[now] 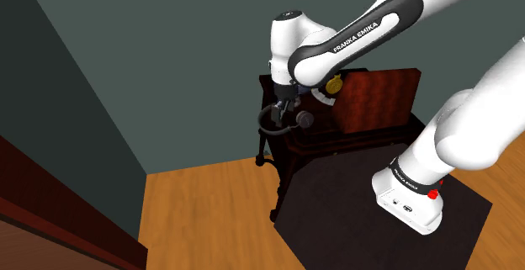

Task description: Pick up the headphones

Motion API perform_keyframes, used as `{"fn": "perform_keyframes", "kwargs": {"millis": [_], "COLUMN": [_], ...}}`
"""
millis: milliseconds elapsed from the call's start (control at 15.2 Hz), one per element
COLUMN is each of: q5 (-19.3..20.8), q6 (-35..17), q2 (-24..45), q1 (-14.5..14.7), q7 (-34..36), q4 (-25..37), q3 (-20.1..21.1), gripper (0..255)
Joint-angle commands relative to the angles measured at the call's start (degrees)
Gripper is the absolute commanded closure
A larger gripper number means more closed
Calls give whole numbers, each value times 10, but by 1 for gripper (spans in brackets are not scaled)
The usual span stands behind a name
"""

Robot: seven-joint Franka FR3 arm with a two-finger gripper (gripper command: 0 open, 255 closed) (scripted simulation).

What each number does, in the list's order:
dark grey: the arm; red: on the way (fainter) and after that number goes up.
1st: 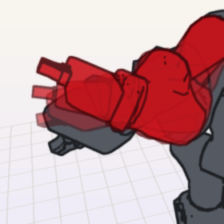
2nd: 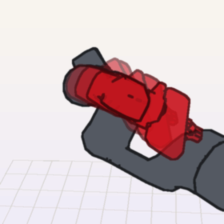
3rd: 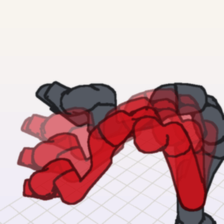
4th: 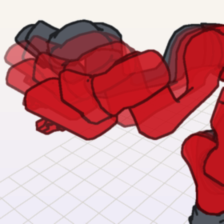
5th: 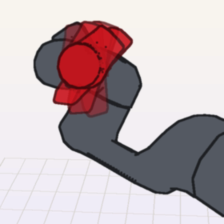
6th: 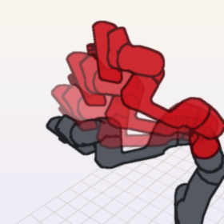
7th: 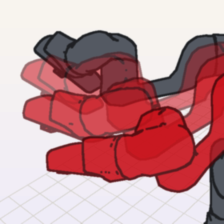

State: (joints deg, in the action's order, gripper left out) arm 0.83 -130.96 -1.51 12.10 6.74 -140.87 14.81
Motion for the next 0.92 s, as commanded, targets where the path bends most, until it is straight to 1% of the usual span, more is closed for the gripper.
{"fn": "perform_keyframes", "kwargs": {"millis": [0, 198, 264, 726, 858], "q5": [17, 48, 50, 78, 78], "q6": [-24, -51, -53, -106, -106], "q2": [46, 113, 116, 170, 170], "q1": [8, 23, 24, 30, 30], "q7": [17, 45, 46, 66, 66], "q4": [21, 56, 58, 56, 56], "q3": [9, 15, 15, 4, 4], "gripper": [0, 0, 0, 0, 0]}}
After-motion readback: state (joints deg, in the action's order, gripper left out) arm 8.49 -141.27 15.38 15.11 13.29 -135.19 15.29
